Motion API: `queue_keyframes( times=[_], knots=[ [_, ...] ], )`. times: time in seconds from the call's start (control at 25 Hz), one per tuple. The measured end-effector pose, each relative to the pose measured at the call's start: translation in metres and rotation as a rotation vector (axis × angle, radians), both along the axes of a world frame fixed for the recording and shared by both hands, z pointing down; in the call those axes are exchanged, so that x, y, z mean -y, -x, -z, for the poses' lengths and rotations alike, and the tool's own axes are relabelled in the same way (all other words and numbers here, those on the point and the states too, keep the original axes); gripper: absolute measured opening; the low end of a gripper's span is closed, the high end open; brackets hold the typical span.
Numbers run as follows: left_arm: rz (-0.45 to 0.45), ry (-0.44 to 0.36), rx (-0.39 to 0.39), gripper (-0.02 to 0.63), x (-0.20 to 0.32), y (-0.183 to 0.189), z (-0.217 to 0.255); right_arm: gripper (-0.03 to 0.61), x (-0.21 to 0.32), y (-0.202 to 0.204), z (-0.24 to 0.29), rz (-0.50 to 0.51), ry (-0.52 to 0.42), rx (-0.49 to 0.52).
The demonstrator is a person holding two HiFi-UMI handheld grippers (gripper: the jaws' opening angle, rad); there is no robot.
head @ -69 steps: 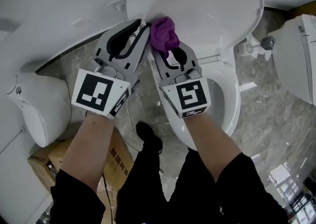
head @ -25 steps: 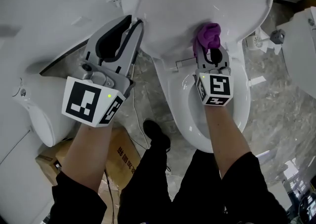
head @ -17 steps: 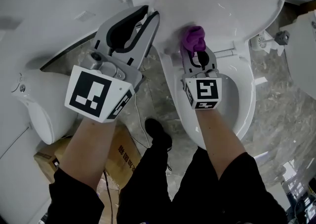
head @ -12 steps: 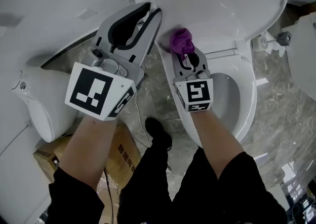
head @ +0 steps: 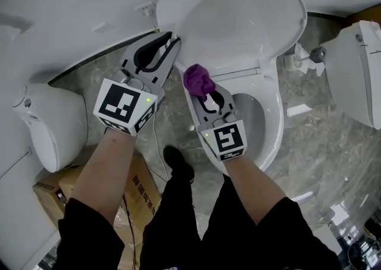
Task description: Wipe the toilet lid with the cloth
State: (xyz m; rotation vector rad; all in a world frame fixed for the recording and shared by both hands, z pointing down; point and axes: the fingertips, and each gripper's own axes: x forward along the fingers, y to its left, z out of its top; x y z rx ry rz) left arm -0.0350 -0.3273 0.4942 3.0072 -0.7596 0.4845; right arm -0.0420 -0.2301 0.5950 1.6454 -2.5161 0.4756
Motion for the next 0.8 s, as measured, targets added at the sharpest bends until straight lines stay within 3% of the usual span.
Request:
queue_keyframes(
  times=[0.16,0.44,0.64,0.8],
  knots=[
    [-0.022,0.017,0.045,0.071,-0.012,-0.001,0.001,0.097,-0.031,-0.018,0.07,-0.019,-0.053,0.024],
    [-0.14,0.028,0.135,0.071,-0.058,0.001,0.007,0.097,-0.087,-0.02,0.185,0.016,-0.108,0.058],
    [-0.212,0.049,0.171,0.074,-0.103,0.003,0.009,0.097,-0.121,-0.021,0.238,0.058,-0.105,0.049],
    [-0.319,0.104,0.184,0.089,-0.152,0.004,0.005,0.098,-0.139,-0.029,0.259,0.054,-0.092,0.044]
  ],
)
